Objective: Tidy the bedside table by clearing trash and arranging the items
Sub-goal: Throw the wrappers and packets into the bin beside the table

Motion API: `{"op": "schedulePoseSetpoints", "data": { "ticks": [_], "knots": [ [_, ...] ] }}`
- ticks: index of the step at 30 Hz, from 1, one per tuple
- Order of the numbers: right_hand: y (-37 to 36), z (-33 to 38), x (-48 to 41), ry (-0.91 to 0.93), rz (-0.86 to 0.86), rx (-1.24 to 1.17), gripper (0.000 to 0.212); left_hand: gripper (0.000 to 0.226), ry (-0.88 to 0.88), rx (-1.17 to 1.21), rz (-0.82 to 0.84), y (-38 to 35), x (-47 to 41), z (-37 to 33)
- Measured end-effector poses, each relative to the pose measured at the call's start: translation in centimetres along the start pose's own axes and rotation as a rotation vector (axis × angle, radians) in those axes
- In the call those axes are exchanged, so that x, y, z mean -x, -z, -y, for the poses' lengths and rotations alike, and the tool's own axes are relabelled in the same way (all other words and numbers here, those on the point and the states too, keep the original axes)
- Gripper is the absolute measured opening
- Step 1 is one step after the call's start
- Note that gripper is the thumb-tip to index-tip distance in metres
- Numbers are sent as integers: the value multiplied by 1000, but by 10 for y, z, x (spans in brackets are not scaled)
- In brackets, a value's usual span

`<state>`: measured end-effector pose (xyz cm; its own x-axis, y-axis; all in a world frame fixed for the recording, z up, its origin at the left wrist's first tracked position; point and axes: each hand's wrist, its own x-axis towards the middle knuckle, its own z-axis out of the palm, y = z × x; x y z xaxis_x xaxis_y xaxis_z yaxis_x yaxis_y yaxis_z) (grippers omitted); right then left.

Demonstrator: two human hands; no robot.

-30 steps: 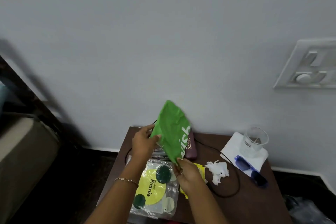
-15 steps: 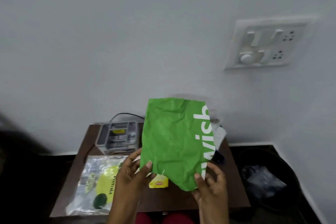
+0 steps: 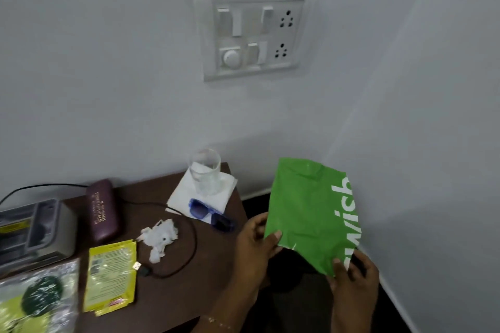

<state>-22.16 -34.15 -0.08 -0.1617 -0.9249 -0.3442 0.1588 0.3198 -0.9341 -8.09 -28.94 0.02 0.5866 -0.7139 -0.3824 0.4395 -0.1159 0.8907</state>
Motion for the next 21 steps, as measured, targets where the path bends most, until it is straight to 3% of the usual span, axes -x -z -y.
{"op": "schedulePoseSetpoints", "data": {
  "ticks": [5,10,14,18,21],
  "knots": [
    [-7,-37,-53,-36,-143,157,43,72,22,-227,-25,-7,-29,19],
    [-14,-113,-105,-274,-123,390,52,50,-13,-244,21,22,1,23],
    [-9,-128,-96,-324,-157,504,47,44,-39,-201,39,65,38,21],
    [2,-124,-64,-324,-212,471,42,44,-54,-202,-83,120,72,13],
    [3,-126,-45,-263,-176,342,38,56,-105,-211,-199,162,98,-4]
  ]
}}
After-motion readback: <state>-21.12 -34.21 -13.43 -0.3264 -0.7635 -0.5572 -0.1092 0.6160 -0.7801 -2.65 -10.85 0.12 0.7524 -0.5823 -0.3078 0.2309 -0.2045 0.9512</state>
